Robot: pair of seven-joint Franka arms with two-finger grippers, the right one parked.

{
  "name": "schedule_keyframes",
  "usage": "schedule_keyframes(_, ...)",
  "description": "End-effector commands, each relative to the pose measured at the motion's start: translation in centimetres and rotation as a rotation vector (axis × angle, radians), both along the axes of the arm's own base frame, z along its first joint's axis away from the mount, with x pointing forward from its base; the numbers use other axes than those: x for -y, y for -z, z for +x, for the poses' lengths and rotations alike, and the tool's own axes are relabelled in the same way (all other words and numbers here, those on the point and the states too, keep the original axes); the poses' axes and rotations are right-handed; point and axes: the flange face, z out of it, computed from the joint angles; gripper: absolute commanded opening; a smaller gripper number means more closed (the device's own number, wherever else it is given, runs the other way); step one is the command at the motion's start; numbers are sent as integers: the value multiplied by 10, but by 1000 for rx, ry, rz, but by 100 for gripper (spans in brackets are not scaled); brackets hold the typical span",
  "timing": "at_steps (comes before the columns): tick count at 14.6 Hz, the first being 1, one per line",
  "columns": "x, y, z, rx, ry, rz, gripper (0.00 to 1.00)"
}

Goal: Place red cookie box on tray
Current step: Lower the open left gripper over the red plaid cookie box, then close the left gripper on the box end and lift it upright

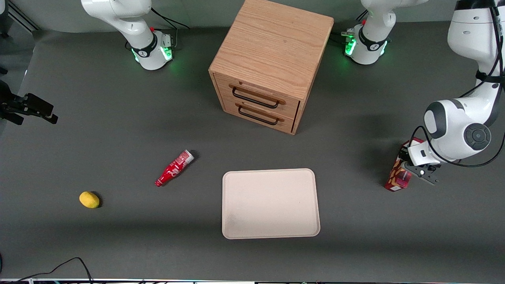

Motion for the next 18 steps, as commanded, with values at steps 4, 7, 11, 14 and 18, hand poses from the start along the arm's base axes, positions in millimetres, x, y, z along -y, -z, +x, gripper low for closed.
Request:
schedule_keyframes(4, 0, -73, 25, -62, 15, -19, 0)
schedule_keyframes(7, 1, -136, 40, -99, 8, -25, 0)
schedule_keyframes(11, 3, -237, 43, -166, -86, -21, 0)
schedule_keyframes(14, 37, -305, 29, -196, -189, -9, 0)
schedule_keyframes(18, 156, -350, 9, -223, -385, 23, 0)
